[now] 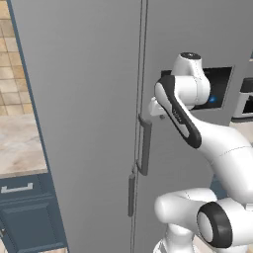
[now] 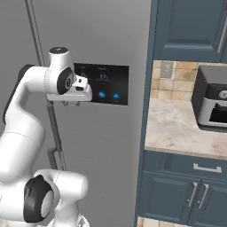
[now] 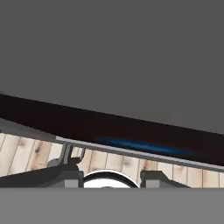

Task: Retrieve the apple and kiwi from the fridge and place them into the bowl on the dining table.

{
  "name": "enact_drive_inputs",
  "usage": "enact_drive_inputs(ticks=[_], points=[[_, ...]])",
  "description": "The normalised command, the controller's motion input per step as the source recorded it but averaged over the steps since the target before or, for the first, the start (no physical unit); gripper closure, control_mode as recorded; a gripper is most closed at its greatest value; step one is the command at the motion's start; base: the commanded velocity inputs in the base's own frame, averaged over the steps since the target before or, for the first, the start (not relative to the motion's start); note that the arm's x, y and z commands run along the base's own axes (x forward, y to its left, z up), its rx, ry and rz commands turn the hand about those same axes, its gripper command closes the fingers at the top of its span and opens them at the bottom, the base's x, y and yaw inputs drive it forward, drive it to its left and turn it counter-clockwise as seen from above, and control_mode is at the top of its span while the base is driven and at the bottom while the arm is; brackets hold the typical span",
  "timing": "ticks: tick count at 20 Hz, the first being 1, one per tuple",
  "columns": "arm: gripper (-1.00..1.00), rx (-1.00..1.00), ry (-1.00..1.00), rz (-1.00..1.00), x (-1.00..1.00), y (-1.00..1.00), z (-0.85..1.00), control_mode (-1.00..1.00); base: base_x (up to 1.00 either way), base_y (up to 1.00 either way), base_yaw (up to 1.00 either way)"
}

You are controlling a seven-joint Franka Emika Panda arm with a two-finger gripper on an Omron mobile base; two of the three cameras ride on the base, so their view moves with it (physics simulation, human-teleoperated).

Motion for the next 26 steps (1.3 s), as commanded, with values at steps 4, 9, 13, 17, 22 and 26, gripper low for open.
enact_drive_inputs(ticks=[4, 9, 13, 17, 22, 26], points=[[-1.00, 0.00, -0.03, 0.00, -0.29, 0.00, 0.00, -1.00, 0.00, 0.00, 0.00], [-1.00, 0.00, -0.11, -0.02, -0.66, 0.00, 0.00, -1.00, 0.00, 0.00, 0.00], [-1.00, 0.00, -0.18, -0.01, -0.62, 0.00, 0.00, -1.00, 0.00, 0.00, 0.00], [-1.00, 0.00, -0.25, -0.03, -0.65, 0.00, 0.00, -1.00, 0.00, 0.00, 0.00], [-1.00, 0.00, -0.28, -0.01, -0.51, 0.00, 0.00, -1.00, 0.00, 0.00, 0.00], [-1.00, 0.00, -0.25, 0.00, -0.43, 0.00, 0.00, -1.00, 0.00, 0.00, 0.00]])
